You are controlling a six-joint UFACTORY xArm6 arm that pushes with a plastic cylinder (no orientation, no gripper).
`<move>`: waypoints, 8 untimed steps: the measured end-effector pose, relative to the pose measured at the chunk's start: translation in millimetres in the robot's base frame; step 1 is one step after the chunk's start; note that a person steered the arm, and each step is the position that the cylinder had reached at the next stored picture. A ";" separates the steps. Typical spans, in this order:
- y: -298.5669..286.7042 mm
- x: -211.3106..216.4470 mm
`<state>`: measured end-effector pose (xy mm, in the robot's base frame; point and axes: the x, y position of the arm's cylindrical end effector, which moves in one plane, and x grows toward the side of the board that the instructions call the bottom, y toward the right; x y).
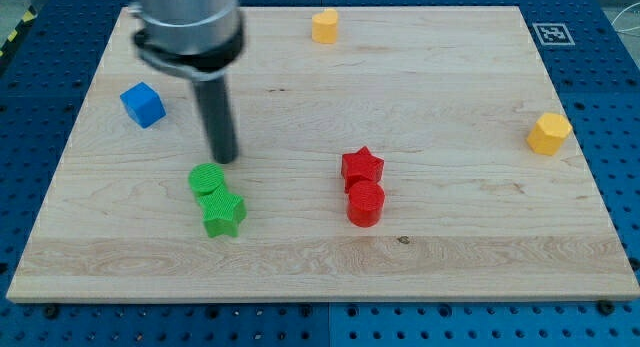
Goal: Move the blue cube slightly right
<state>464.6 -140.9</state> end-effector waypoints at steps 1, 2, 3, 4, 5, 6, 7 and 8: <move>-67.0 -9.8; -107.5 -33.5; -110.7 -72.6; -87.7 -109.0; -30.4 -130.4; -12.9 -134.5; -45.7 -127.3; -94.7 -117.3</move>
<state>347.3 -235.5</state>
